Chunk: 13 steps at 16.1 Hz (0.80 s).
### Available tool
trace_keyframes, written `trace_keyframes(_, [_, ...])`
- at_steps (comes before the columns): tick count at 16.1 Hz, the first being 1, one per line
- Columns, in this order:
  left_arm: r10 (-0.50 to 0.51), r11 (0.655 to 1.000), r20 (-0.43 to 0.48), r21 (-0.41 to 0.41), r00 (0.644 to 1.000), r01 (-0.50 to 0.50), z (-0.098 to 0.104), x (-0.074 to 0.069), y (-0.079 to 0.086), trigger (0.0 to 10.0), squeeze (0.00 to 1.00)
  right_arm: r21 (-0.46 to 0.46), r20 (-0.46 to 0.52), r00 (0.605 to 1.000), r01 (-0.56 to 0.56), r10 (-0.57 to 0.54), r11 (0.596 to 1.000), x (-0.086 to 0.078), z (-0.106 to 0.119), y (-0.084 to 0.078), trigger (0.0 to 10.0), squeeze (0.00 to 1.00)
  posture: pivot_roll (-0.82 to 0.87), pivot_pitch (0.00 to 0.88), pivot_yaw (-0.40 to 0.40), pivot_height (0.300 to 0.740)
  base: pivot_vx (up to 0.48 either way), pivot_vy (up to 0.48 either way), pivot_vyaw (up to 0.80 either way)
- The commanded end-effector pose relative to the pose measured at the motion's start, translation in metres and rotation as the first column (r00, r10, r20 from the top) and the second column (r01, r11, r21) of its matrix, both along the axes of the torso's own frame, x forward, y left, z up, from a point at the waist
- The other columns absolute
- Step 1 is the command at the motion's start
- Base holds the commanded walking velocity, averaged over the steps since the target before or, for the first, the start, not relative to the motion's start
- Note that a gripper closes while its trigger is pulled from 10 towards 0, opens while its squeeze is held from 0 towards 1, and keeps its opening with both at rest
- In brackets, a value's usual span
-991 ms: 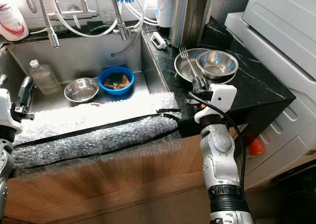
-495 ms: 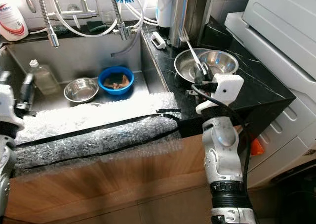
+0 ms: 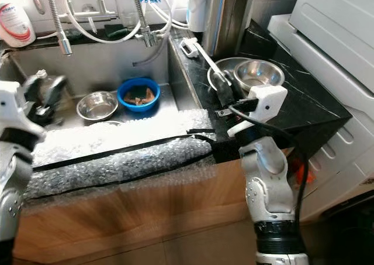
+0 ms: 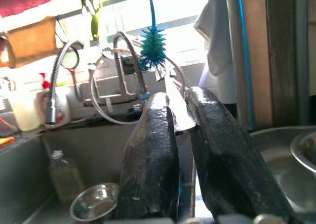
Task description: Kitchen organization
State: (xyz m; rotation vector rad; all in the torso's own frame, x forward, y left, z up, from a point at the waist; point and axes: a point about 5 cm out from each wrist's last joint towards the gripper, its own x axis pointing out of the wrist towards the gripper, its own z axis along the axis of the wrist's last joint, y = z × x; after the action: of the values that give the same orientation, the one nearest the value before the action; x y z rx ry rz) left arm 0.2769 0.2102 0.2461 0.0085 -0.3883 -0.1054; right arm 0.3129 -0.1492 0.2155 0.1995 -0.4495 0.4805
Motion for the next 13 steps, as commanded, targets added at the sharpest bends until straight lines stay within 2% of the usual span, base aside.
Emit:
trace_keyframes(1, [-0.071,0.996,0.006,-0.060,0.997,0.071,0.007,-0.002,-0.005,10.0,0.00,0.008,0.022,0.999,-0.038,0.037,0.999,-0.005,0.006,0.001,10.0,0.00,0.06,0.117,-0.031,0.740,0.000,0.000,0.00])
trace_keyframes(2, [-0.107,0.990,-0.004,-0.091,0.994,0.106,0.006,-0.002,-0.008,10.0,0.00,0.007,0.021,0.999,-0.045,0.044,0.999,-0.006,0.006,0.001,10.0,0.00,0.06,0.118,-0.029,0.740,0.000,0.000,0.00])
trace_keyframes(4, [-0.237,0.956,-0.032,-0.186,0.971,0.227,0.005,-0.004,-0.016,10.0,0.00,0.010,0.015,0.996,-0.090,0.090,0.996,-0.010,0.006,0.004,10.0,0.00,0.06,0.117,-0.027,0.740,0.000,0.000,0.00])
trace_keyframes(6, [-0.330,0.920,-0.051,-0.239,0.942,0.310,0.004,-0.006,-0.020,10.0,0.00,0.020,0.009,0.989,-0.150,0.150,0.989,-0.015,0.007,0.005,10.0,0.00,0.06,0.119,-0.027,0.740,0.000,0.000,0.00])
trace_keyframes(8, [-0.375,0.893,-0.047,-0.287,0.926,0.347,0.005,-0.008,-0.021,10.0,0.00,0.079,0.008,0.978,-0.208,0.208,0.975,-0.019,0.011,0.003,10.0,0.00,0.06,0.119,-0.028,0.740,0.000,0.000,0.00])
trace_keyframes(9, [-0.424,0.861,-0.038,-0.327,0.905,0.389,0.006,-0.010,-0.023,10.0,0.00,0.097,0.005,0.971,-0.237,0.237,0.967,-0.021,0.011,0.003,10.0,0.00,0.06,0.117,-0.029,0.740,0.000,0.000,0.00])
trace_keyframes(12, [-0.475,0.814,-0.020,-0.390,0.880,0.431,0.005,-0.012,-0.024,10.0,0.00,0.128,0.000,0.956,-0.292,0.295,0.948,-0.026,0.011,0.004,10.0,0.00,0.06,0.116,-0.030,0.740,0.000,0.000,0.00])
trace_keyframes(13, [-0.498,0.776,0.005,-0.444,0.867,0.448,0.006,-0.013,-0.026,10.0,0.00,0.140,-0.012,0.937,-0.345,0.350,0.928,-0.031,0.008,0.007,10.0,0.00,0.06,0.116,-0.031,0.740,0.000,0.000,0.00])
